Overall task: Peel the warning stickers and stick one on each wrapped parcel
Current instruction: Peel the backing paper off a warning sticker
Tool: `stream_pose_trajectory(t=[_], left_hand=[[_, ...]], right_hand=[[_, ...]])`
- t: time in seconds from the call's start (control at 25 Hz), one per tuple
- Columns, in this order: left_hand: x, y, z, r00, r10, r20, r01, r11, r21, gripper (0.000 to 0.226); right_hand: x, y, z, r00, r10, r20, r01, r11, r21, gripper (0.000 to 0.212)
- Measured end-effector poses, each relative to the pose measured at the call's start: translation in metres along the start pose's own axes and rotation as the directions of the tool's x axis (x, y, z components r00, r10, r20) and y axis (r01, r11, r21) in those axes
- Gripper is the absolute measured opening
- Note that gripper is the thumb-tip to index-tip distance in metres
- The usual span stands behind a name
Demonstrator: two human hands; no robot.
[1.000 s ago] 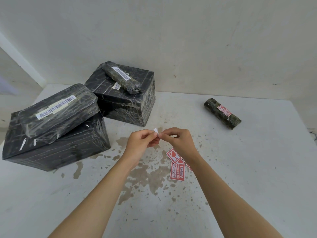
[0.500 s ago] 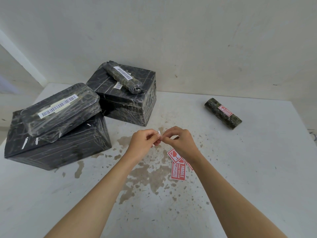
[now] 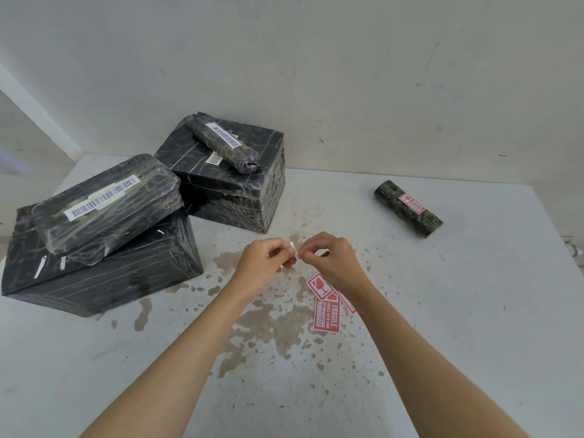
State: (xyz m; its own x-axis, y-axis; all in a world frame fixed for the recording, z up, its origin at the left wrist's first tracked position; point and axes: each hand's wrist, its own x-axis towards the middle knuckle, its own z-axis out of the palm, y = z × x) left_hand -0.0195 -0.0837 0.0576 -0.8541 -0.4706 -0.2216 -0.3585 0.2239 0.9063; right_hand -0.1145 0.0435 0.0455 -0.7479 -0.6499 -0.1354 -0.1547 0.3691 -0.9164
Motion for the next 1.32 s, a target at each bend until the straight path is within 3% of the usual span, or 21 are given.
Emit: stream_pose_trajectory(t=[0.4,0.6,0.76,0.92,1.04,1.32], left_hand=[[-0.005,-0.01,-0.005,0.992,-0.12,0.035,0.124,0.979,-0.16,0.015],[-0.005,-0.029,-0.02,0.969,-0.222,-0.11,0.212,0.973,-0.095,0.017],[-0.004,-0.042,-0.038,0.948,-0.231,-0.219,0.235,0.972,-0.009,0.017],[-0.006,-0.044,-0.041,0.964,-0.118,-0.238,0.149,0.982,0.117,0.014],[-0.007,-0.041,-0.039,0.97,0.02,-0.243,0.044,0.966,0.256,0.016],[-0.014,-0.027,-0.036,0.953,0.151,-0.264,-0.062,0.947,0.316,0.012]], right_hand=[[0.005,0.004,0.009,0.996,0.086,-0.03,-0.085,0.996,0.019,0.011],[0.02,0.021,0.02,0.908,0.354,-0.223,-0.355,0.934,0.034,0.019],[0.031,0.03,0.028,0.885,0.404,-0.233,-0.426,0.903,-0.052,0.019],[0.035,0.029,0.036,0.919,0.338,-0.204,-0.377,0.904,-0.2,0.015],[0.034,0.027,0.034,0.937,0.267,-0.226,-0.315,0.924,-0.217,0.01],[0.025,0.032,0.03,0.965,0.24,-0.109,-0.262,0.911,-0.319,0.024]])
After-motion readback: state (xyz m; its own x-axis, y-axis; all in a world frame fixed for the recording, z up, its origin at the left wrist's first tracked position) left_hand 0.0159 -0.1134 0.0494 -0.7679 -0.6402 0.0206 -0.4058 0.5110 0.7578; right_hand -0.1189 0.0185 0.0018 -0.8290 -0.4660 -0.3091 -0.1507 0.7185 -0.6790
